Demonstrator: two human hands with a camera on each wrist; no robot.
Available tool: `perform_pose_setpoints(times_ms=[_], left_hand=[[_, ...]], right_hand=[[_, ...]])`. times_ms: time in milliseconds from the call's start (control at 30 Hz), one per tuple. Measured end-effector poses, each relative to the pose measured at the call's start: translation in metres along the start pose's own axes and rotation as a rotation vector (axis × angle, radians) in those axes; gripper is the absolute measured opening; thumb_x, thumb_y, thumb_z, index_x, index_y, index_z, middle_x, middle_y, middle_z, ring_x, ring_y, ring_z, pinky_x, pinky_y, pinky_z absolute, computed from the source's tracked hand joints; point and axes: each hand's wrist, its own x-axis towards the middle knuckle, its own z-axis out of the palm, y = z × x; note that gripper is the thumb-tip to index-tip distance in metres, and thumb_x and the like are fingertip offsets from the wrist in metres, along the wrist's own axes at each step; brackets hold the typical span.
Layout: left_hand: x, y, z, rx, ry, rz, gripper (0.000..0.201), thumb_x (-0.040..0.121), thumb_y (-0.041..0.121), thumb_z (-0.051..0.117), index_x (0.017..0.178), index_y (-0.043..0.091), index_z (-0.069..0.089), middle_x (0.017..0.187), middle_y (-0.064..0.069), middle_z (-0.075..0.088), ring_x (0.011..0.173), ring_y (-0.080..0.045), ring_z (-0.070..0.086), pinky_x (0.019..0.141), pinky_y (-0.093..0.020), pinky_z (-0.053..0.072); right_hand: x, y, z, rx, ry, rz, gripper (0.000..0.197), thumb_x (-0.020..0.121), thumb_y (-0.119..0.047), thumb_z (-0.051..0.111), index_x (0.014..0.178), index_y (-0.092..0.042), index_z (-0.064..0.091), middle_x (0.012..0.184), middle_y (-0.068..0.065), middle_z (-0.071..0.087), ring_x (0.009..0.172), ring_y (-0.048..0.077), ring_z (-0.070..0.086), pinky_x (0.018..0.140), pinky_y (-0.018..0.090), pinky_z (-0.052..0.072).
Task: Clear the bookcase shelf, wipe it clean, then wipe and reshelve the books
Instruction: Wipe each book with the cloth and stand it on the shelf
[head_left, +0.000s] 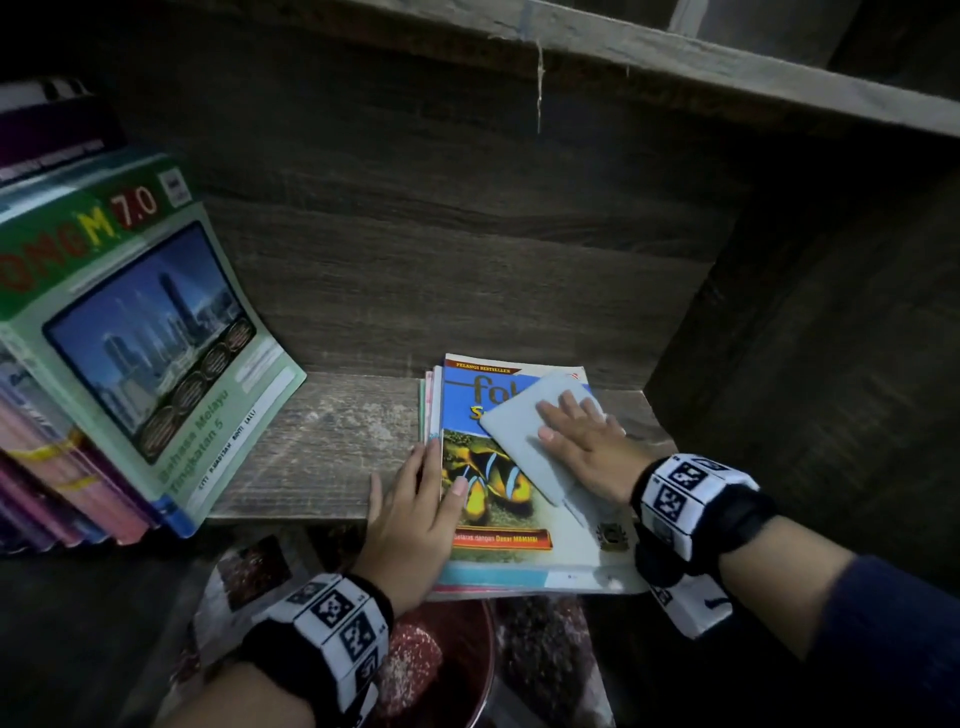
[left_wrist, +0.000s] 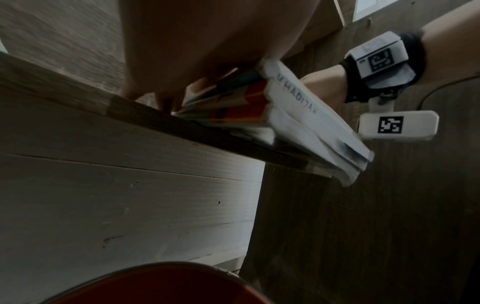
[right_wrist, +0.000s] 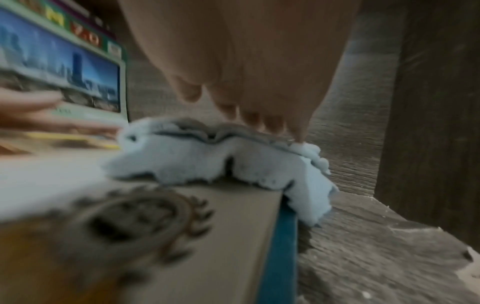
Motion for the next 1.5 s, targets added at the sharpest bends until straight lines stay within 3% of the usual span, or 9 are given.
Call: perform_pose_setpoints(times_ms=[133, 200, 467, 600, 733, 867, 1167, 1300, 1500], left_hand=[[0.007, -0.009, 0.009, -0.028, 0.01, -0.029, 0.054, 0.097, 0.054, -0.007, 0.144, 0.04, -0.027, 0.154, 0.012, -0.028, 0.14, 0.0, -0.029, 0.11, -0.036, -0.029], [0.008, -0.01, 0.01, -0.038, 0.003, -0.028, 0.057, 0.091, 0.058, -0.014, 0.142, 0.042, -0.03, 0.153, 0.013, -0.028, 0.14, 0.0, -0.03, 0.11, -0.037, -0.029], [0.008, -0.016, 0.017, 0.086, 0.065, -0.001, 0.093, 0.056, 0.067, -0.049, 0.142, 0.035, -0.032, 0.157, 0.011, -0.026, 0.141, -0.002, -0.029, 0.113, -0.041, -0.026], [0.009, -0.012, 0.017, -0.016, 0.095, -0.031, 0.08, 0.063, 0.072, -0.039, 0.137, 0.042, -0.033, 0.155, 0.016, -0.023, 0.141, 0.004, -0.025, 0.11, -0.032, -0.029], [0.009, -0.013, 0.019, -0.055, 0.109, -0.034, 0.089, 0.06, 0.075, -0.04, 0.141, 0.041, -0.027, 0.156, 0.017, -0.022, 0.14, 0.006, -0.025, 0.112, -0.031, -0.027], [0.006, -0.01, 0.017, -0.132, 0.113, -0.015, 0.085, 0.069, 0.074, -0.031, 0.146, 0.041, -0.019, 0.156, 0.018, -0.02, 0.14, 0.008, -0.024, 0.112, -0.029, -0.027], [0.005, -0.013, 0.013, -0.151, 0.088, -0.013, 0.111, 0.058, 0.082, -0.034, 0.153, 0.033, -0.006, 0.16, 0.009, -0.014, 0.142, 0.003, -0.021, 0.114, -0.03, -0.024], [0.003, -0.009, 0.01, -0.183, 0.069, -0.034, 0.118, 0.053, 0.086, -0.033, 0.154, 0.034, -0.001, 0.157, 0.015, -0.016, 0.131, 0.012, -0.033, 0.111, -0.026, -0.027], [0.01, -0.019, 0.013, -0.24, 0.045, -0.03, 0.112, 0.057, 0.088, -0.029, 0.153, 0.04, 0.004, 0.162, 0.007, -0.009, 0.143, 0.003, -0.019, 0.116, -0.033, -0.022]], right_hand=[[0.021, 0.004, 0.004, -0.224, -0.06, 0.084, 0.068, 0.098, -0.059, 0.014, 0.153, -0.027, -0.009, 0.159, 0.001, -0.022, 0.146, 0.026, -0.021, 0.116, 0.047, -0.009], [0.029, 0.006, 0.007, -0.318, -0.095, 0.092, 0.07, 0.097, -0.06, 0.012, 0.152, -0.026, -0.014, 0.158, 0.002, -0.024, 0.146, 0.027, -0.021, 0.117, 0.047, -0.009], [0.068, 0.005, -0.012, -0.411, -0.054, 0.059, 0.071, 0.101, -0.051, 0.025, 0.153, -0.014, -0.006, 0.161, 0.01, -0.011, 0.148, 0.029, -0.009, 0.119, 0.047, -0.005], [0.086, -0.01, -0.01, -0.328, -0.032, 0.086, 0.071, 0.101, -0.051, 0.025, 0.153, -0.015, -0.007, 0.16, 0.012, -0.012, 0.148, 0.033, -0.007, 0.119, 0.049, -0.001], [0.085, -0.029, 0.001, -0.293, -0.026, 0.01, 0.068, 0.102, -0.048, 0.025, 0.153, -0.018, -0.009, 0.16, 0.01, -0.015, 0.147, 0.031, -0.012, 0.118, 0.048, -0.004], [0.078, -0.039, 0.006, -0.303, -0.024, -0.038, 0.066, 0.102, -0.046, 0.026, 0.153, -0.02, -0.006, 0.161, 0.008, -0.013, 0.148, 0.029, -0.011, 0.118, 0.047, -0.004], [0.032, -0.041, 0.022, -0.323, -0.052, -0.059, 0.066, 0.102, -0.046, 0.028, 0.154, -0.019, -0.004, 0.161, 0.009, -0.013, 0.148, 0.03, -0.011, 0.12, 0.048, -0.003], [0.005, -0.041, 0.03, -0.314, -0.053, -0.041, 0.066, 0.102, -0.048, 0.026, 0.154, -0.02, -0.004, 0.16, 0.009, -0.015, 0.148, 0.028, -0.012, 0.12, 0.046, -0.003], [-0.031, -0.037, 0.036, -0.338, -0.11, -0.018, 0.068, 0.101, -0.052, 0.02, 0.153, -0.02, -0.009, 0.159, 0.011, -0.019, 0.147, 0.027, -0.015, 0.119, 0.041, -0.004]])
